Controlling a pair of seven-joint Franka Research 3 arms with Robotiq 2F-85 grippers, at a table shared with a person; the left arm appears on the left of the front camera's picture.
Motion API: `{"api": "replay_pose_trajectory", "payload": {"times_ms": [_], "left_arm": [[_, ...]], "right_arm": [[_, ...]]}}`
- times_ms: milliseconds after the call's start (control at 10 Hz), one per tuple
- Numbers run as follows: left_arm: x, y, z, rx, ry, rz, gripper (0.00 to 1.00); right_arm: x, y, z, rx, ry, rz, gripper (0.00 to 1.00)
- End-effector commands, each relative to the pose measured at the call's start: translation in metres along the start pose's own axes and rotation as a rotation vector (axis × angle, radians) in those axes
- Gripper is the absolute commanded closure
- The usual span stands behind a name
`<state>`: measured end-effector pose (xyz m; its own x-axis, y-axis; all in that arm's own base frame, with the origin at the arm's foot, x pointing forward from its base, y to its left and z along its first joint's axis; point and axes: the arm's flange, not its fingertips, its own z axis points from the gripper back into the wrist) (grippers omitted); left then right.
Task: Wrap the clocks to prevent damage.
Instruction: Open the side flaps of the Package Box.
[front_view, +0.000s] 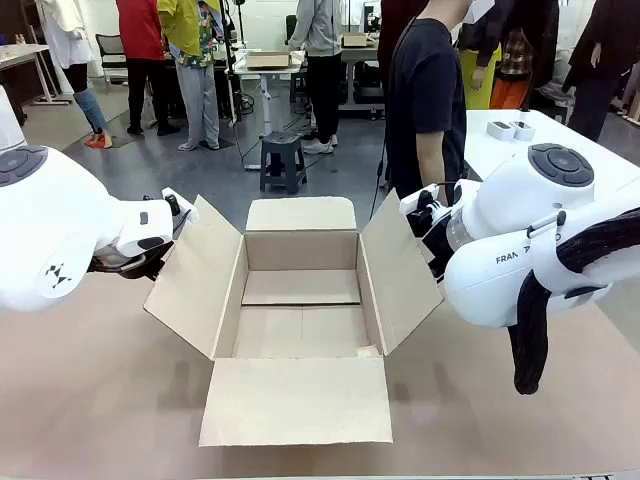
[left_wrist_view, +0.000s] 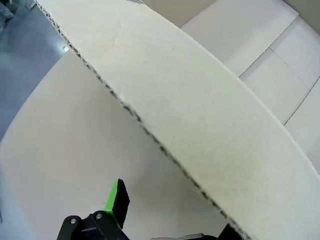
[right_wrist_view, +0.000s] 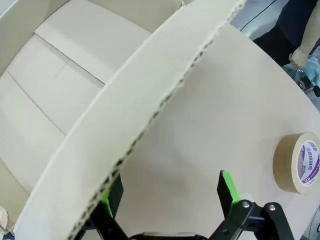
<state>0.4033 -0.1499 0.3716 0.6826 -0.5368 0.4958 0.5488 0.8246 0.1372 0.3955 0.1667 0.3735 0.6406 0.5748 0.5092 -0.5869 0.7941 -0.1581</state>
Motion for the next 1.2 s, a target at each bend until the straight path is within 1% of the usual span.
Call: {"api": "replay_pose_trajectory", "payload": {"times_ms": [0, 1100], "left_arm": [[0.0, -0.0001, 0.0, 0.0, 0.0, 0.0, 0.0], [0.0, -0.0001, 0.0, 0.0, 0.0, 0.0, 0.0]], "right_arm": [[0.0, 0.0, 0.0, 0.0, 0.0, 0.0, 0.0], [0.0, 0.0, 0.0, 0.0, 0.0, 0.0, 0.0]]}}
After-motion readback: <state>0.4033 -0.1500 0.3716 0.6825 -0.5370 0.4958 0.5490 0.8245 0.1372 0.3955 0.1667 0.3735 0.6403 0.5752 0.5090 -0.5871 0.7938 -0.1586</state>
